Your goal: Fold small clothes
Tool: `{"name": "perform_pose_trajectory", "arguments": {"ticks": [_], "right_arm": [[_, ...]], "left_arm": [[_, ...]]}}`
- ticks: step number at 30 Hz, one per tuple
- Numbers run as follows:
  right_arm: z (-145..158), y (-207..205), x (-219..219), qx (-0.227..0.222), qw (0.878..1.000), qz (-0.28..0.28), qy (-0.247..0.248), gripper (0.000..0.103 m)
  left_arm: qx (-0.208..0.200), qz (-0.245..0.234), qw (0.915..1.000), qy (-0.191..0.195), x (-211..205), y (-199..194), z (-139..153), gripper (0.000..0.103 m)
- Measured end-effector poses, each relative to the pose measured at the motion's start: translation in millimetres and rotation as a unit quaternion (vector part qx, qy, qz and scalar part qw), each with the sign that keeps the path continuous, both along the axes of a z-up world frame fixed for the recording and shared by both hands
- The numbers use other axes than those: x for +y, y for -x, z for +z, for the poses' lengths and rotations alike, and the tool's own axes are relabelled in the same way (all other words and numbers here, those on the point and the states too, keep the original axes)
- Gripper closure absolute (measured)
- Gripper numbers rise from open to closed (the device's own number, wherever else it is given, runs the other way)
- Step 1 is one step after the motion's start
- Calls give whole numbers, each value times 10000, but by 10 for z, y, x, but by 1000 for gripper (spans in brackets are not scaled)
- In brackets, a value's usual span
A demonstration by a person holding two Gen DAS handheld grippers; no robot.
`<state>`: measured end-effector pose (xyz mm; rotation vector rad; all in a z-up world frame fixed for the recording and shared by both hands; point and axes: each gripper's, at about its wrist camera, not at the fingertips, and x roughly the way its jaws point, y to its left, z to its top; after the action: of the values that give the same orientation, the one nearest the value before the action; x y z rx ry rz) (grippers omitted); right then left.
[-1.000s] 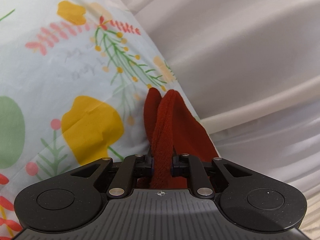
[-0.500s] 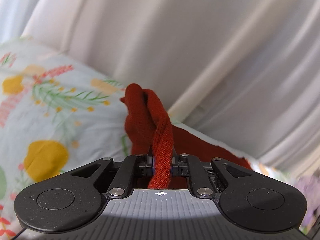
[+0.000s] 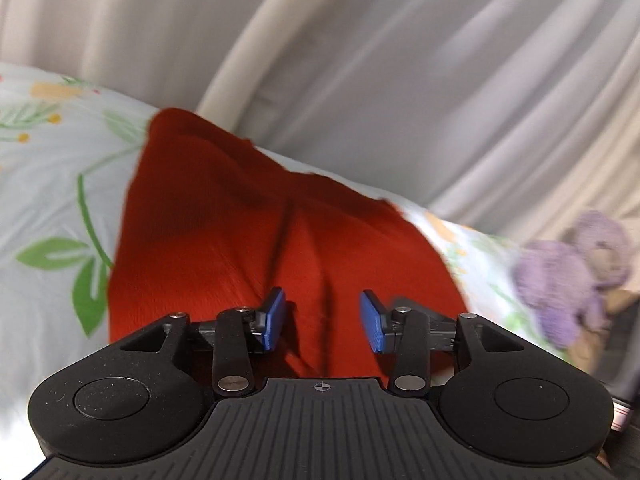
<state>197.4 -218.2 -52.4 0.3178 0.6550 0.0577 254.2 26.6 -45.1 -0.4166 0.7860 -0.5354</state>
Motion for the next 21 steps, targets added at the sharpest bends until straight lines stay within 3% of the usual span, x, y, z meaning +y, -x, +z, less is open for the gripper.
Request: {"name": "perform_pose_trajectory", "arguments": {"ticks": [2,6,9,11,15,18,21], "right_arm": [[15,-26,-13,-6,10000,51,-41,103],[158,26,52,-106,9992,323,-214,103],[214,-70,198,-190,9964,718,-397,103],[238,-168,359,-170,9935,1039,-428,103],[168,-298,652,-77,9866,1602,-294,103],[-31,-320,749,427,9852,1660,31,103],[-102,-264,668,300,9837,1771,-51,103]], "left_arm": [[-160,76,9998,100,158,155,165,53],[-435,1161,9921,-190,557,257,293,51],[-97,1968,9779,-693,719,92,174,54],[203,2238,9703,-901,735,-37,53,55],[525,2187,9702,-897,656,-118,-152,55],[452,2123,9727,-823,628,-66,-166,55],[490,1889,9782,-714,558,-40,-220,55]]}}
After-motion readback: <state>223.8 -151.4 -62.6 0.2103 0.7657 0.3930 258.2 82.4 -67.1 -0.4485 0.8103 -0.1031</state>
